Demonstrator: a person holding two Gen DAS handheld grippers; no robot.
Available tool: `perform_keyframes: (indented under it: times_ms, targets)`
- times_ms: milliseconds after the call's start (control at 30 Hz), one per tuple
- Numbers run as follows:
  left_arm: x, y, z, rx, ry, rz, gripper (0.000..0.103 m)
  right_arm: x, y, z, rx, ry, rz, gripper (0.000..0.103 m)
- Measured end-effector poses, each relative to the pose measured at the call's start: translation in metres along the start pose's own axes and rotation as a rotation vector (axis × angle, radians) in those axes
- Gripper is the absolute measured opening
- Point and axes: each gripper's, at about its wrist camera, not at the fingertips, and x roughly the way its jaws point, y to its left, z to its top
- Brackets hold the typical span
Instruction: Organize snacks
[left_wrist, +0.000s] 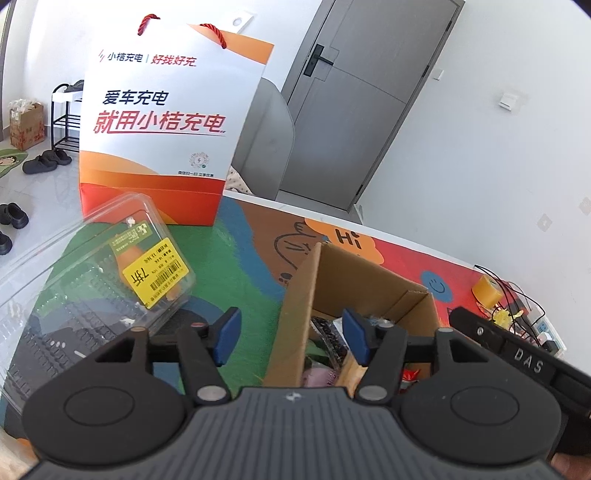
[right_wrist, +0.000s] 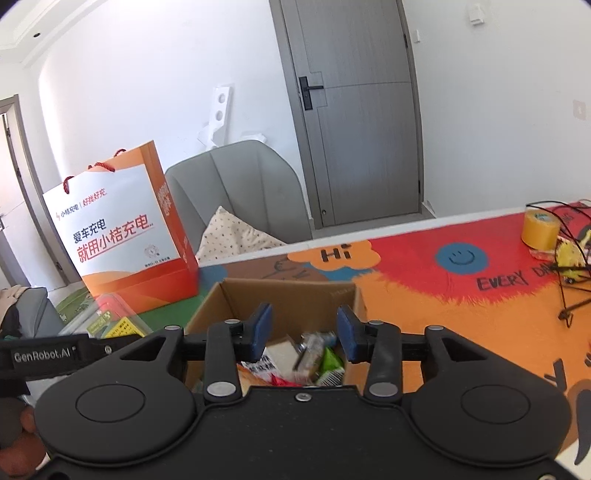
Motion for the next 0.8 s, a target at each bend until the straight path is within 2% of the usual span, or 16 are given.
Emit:
perform_keyframes:
  times_ms: [167, 367, 433, 500, 600, 667, 800]
  targets:
    - [-0.001, -0.010, -0.004, 0.021, 0.007, -0.013, 0.076, -0.008, -0.008, -0.008, 0.008, 0.017, -0.025, 0.044]
    - [0.000, -0.027, -0.011, 0.070, -0.003, -0.007, 0.084, -0.018, -0.022, -0.014, 0.041, 0.028, -0.045, 0.057]
    - [0.000, -0.033, -0.014, 0.091, -0.005, -0.006, 0.089, -0.023, -0.030, -0.016, 0.075, 0.026, -0.031, 0.064]
    - [-0.001, -0.041, -0.016, 0.115, -0.001, -0.003, 0.094, -0.028, -0.038, -0.017, 0.114, 0.031, 0.000, 0.067]
    - [-0.003, -0.050, -0.020, 0.143, 0.007, -0.019, 0.099, -0.039, -0.044, -0.019, 0.117, 0.016, -0.014, 0.075]
    - [-0.006, -0.055, -0.023, 0.148, 0.009, -0.024, 0.100, -0.046, -0.048, -0.021, 0.120, 0.001, -0.024, 0.084]
    - [-0.013, -0.064, -0.031, 0.176, 0.012, -0.021, 0.102, -0.060, -0.059, -0.025, 0.154, -0.014, -0.015, 0.095]
